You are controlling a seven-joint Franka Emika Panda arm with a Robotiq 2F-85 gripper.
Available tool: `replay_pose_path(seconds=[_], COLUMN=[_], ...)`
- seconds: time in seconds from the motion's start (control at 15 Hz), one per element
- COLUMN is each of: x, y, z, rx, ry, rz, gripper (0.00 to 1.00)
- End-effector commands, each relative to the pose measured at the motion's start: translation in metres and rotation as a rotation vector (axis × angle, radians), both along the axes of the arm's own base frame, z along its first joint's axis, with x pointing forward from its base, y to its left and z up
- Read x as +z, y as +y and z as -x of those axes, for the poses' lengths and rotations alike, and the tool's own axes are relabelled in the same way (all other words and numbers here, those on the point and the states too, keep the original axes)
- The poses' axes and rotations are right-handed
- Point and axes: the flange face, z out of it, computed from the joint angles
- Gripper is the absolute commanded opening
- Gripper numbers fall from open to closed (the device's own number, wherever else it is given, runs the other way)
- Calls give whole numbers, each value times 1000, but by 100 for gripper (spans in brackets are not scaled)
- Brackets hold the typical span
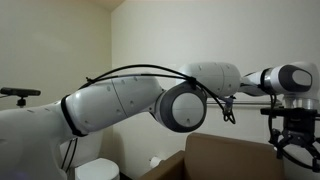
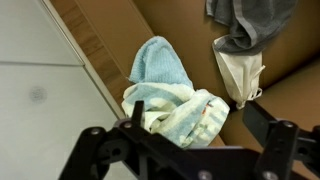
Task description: Pick up the towels and put them on the left hand rest of the couch.
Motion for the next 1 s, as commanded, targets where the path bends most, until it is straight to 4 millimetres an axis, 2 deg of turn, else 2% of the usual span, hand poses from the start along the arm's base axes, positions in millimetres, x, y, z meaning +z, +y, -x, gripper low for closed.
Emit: replay_pose_path(seconds=[0.0, 0.27, 0.47, 0.67, 0.73, 0.93], x=[-32, -101, -161, -215, -226, -265], y=[17, 67, 110, 146, 157, 174], z=[-29, -76, -100, -106, -107, -101], rx=[92, 298, 441, 577, 622, 661], ry=[-11, -21, -26, -14, 5, 44], rz=[30, 5, -71, -171, -206, -258], gripper=[100, 100, 100, 100, 100, 100])
